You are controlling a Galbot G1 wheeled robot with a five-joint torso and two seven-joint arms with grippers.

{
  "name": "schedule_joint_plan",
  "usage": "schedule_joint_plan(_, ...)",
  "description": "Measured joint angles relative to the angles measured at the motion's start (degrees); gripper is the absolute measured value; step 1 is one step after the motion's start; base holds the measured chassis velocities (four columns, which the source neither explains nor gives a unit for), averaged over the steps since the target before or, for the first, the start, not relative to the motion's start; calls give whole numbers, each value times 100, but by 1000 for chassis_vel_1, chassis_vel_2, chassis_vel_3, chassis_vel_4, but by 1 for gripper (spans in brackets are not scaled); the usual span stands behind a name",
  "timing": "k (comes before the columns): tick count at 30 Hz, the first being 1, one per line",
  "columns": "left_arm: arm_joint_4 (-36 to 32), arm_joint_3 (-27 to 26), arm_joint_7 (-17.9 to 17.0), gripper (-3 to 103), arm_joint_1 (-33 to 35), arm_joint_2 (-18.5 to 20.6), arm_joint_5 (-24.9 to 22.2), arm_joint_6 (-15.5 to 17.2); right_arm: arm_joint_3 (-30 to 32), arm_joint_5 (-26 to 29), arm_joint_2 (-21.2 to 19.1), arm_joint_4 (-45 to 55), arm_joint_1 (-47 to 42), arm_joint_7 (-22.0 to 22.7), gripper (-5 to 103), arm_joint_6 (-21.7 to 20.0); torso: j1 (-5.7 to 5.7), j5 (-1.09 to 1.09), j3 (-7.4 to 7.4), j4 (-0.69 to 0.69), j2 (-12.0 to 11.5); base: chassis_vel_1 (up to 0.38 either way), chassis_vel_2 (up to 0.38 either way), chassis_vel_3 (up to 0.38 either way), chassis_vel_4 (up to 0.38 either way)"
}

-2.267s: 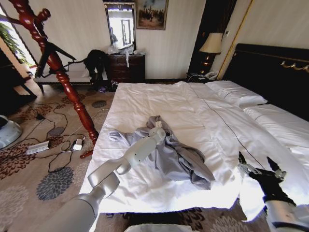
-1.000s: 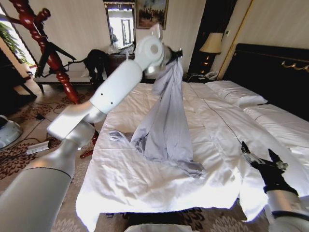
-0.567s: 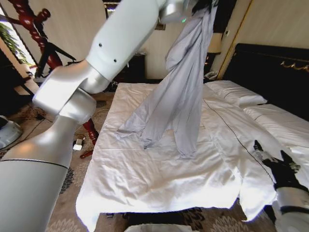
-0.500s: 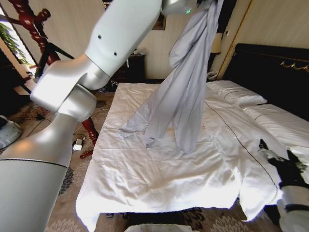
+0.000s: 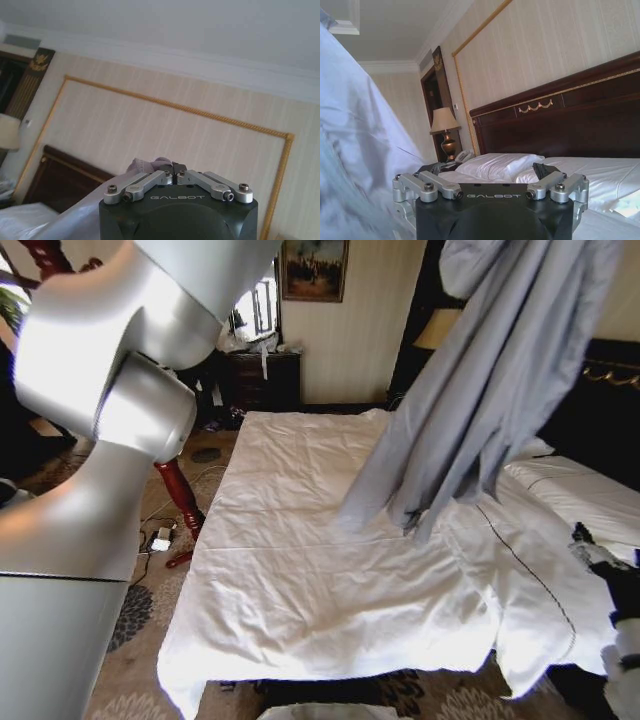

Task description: Pick up the clothes from the bed and hang them on the clothes hanger.

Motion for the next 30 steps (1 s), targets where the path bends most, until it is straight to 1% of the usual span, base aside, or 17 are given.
schedule_joint_plan(2,-610,116,-172,0,418,629,-58,-134,1,-16,-9,46,-14,13,100,-23,2,-2,2,2,-1,0,0,0,0)
schedule_joint_plan(3,-1108,195,-217,0,928,1337,-22,-268,2,-42,-24,68,-25,15,100,-46,3,-14,2,9,-1,0,0,0,0)
schedule_joint_plan(4,-1108,195,-217,0,928,1337,-22,-268,2,-42,-24,68,-25,15,100,-46,3,-14,2,9,-1,0,0,0,0)
schedule_joint_plan(6,-1510,227,-240,0,1481,1896,85,-343,3,-71,-75,76,-2,42,100,-81,3,-20,3,13,-2,0,0,0,0)
schedule_joint_plan(7,-1729,193,-241,0,1884,2164,199,-396,3,-81,-108,87,20,76,100,-114,2,-8,1,13,-1,0,0,0,0)
schedule_joint_plan(8,-1729,193,-241,0,1884,2164,199,-396,3,-81,-108,87,20,76,100,-114,2,-8,1,13,-1,0,0,0,0)
schedule_joint_plan(11,-2500,-116,-248,0,3385,2745,662,-551,-64,-177,-100,227,-3,152,100,-177,4,-2,2,-5,-2,0,0,0,0)
schedule_joint_plan(12,-2500,-116,-248,0,3385,2745,662,-551,-64,-177,-100,227,-3,152,100,-177,4,-2,2,-5,-2,0,0,0,0)
schedule_joint_plan(13,-2725,-230,-248,0,3793,2889,824,-584,-98,-218,-72,285,-27,156,100,-183,4,1,1,-3,-1,0,0,0,0)
schedule_joint_plan(15,-3193,-524,-273,0,4794,3142,1274,-621,-160,-292,17,406,-83,161,100,-189,2,-5,2,4,-2,0,0,0,0)
schedule_joint_plan(16,-3546,-922,-277,0,5756,3303,1783,-641,-205,-336,87,505,-130,161,100,-194,2,-8,1,5,-1,0,0,0,0)
schedule_joint_plan(17,-3546,-922,-277,0,5756,3303,1783,-641,-205,-336,87,505,-130,161,100,-194,2,-8,1,5,-1,0,0,0,0)
schedule_joint_plan(20,-3813,-1576,-179,0,7782,3529,2721,-688,-315,-444,203,624,-235,161,100,-199,0,-11,1,4,-1,0,0,0,0)
schedule_joint_plan(21,-3813,-1576,-179,0,7782,3529,2721,-688,-315,-444,203,624,-235,161,100,-199,0,-11,1,4,-1,0,0,0,0)
schedule_joint_plan(23,-3774,-2034,-7,0,8758,3641,3192,-752,-466,-555,256,650,-270,153,100,-198,0,-1,0,6,-1,0,0,0,0)
schedule_joint_plan(27,-3667,-2311,57,0,9277,3679,3423,-801,-712,-715,310,684,-272,133,100,-198,0,-2,0,3,0,0,0,0,0)
schedule_joint_plan(30,-3659,-2396,-150,0,9461,3645,3572,-636,-900,-760,305,795,-295,130,100,-251,1,-1,0,2,-1,0,0,0,0)
